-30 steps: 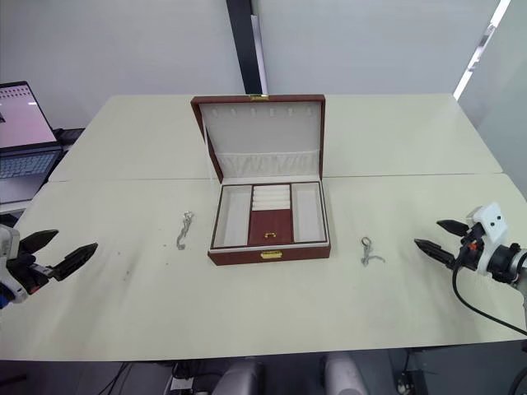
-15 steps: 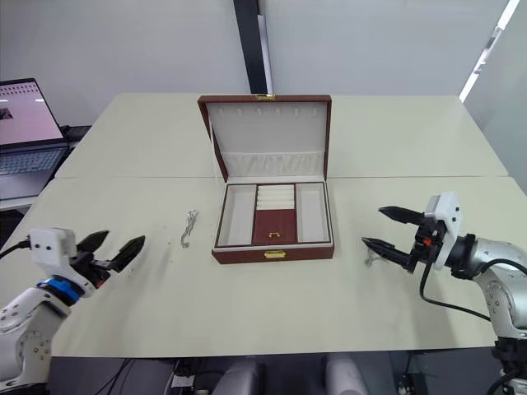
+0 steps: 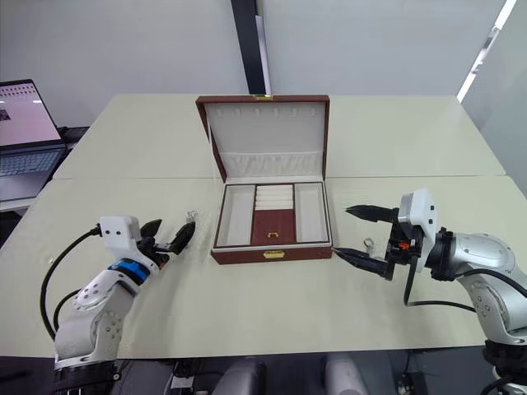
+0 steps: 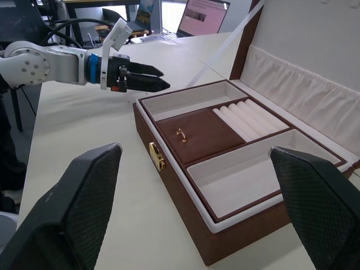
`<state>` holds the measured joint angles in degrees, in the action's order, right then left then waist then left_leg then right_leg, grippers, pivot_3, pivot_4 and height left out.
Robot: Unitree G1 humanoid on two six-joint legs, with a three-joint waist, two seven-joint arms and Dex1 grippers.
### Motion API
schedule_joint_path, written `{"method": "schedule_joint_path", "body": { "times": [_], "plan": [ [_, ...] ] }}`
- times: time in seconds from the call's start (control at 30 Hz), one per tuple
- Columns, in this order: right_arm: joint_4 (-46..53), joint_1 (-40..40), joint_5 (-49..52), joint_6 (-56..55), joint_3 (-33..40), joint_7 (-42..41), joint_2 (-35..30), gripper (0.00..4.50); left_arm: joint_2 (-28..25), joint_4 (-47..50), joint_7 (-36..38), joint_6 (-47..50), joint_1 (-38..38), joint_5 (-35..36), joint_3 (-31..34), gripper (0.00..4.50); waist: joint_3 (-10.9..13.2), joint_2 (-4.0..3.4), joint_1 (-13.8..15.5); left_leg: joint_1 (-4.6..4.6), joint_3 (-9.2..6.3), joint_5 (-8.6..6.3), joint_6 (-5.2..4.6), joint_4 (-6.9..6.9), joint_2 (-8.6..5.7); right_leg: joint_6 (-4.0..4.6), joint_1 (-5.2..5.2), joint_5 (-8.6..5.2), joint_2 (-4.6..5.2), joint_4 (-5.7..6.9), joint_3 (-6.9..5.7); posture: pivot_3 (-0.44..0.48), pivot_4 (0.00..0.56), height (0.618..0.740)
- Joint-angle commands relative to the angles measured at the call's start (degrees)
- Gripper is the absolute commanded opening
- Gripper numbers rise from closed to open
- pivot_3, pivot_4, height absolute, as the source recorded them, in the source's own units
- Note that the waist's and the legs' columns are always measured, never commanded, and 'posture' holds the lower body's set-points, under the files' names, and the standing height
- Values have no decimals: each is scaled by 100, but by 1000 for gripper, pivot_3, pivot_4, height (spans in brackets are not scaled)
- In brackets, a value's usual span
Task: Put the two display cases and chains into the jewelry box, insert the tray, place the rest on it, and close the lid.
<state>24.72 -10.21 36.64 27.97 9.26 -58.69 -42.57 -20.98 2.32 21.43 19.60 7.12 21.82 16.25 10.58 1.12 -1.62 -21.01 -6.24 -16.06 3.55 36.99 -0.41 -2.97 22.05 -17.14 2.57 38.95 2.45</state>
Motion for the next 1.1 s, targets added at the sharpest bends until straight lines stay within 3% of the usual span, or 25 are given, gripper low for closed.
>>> {"method": "schedule_joint_path", "body": {
  "times": [0.03, 0.67, 1.1],
  "plan": [
    [118, 30, -79, -123, 5, -18, -113, 4470, 35, -183, -279, -8, 262, -244, -106, 4500, 0, 1, -2, 0, 0, 0, 0, 0, 0, 0, 0, 0, 0, 0, 0, 0, 150, 740],
    [125, 82, -124, -95, 7, 51, -131, 4470, 204, -829, -540, 273, 523, -716, -453, 4500, -7, -5, -2, 7, 0, 0, 1, 0, -1, 0, -6, 0, 0, 1, 0, 0, 150, 740],
    [75, 33, -75, 1, -5, 43, -190, 4500, 272, -834, -476, 234, 482, -739, -457, 661, -8, -5, 13, 7, 1, 0, 1, 0, -5, 0, -8, 0, 5, -1, 1, 0, 150, 740]
  ]
}}
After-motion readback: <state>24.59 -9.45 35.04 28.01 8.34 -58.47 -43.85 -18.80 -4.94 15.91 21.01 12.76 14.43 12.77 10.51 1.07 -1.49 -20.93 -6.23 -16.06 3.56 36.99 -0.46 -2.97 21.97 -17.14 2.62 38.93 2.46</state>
